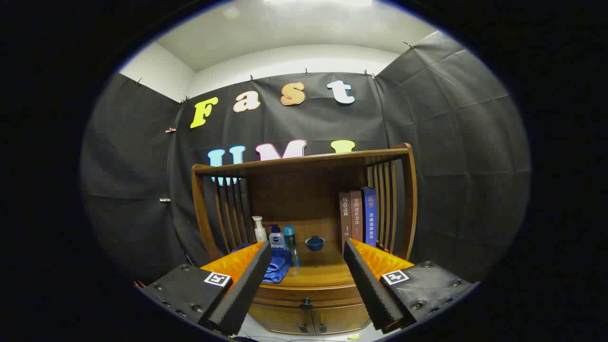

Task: Pull open the drawer, take out the items inside it, and place them on the countertop above the cabinet.

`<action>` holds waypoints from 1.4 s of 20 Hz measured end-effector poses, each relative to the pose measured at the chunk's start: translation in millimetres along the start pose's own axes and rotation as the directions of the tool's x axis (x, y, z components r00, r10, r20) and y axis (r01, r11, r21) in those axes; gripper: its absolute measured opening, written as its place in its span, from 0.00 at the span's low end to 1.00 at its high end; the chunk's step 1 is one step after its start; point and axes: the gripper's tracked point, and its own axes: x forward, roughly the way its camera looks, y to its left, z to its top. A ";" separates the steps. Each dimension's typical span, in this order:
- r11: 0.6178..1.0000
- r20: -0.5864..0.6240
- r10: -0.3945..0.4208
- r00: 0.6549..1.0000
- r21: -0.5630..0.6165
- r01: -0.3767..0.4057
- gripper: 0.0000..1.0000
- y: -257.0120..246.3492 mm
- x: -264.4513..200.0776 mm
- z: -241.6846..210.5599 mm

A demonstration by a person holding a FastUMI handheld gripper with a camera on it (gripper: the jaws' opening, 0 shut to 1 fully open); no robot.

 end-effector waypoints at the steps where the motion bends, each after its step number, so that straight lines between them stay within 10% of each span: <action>1: 1.000 0.002 0.001 1.000 -0.003 -0.001 0.97 -0.2 -0.1 0.2; 28: 1.000 -0.033 0.006 0.999 0.006 -0.006 0.96 6.3 -1.6 -15.2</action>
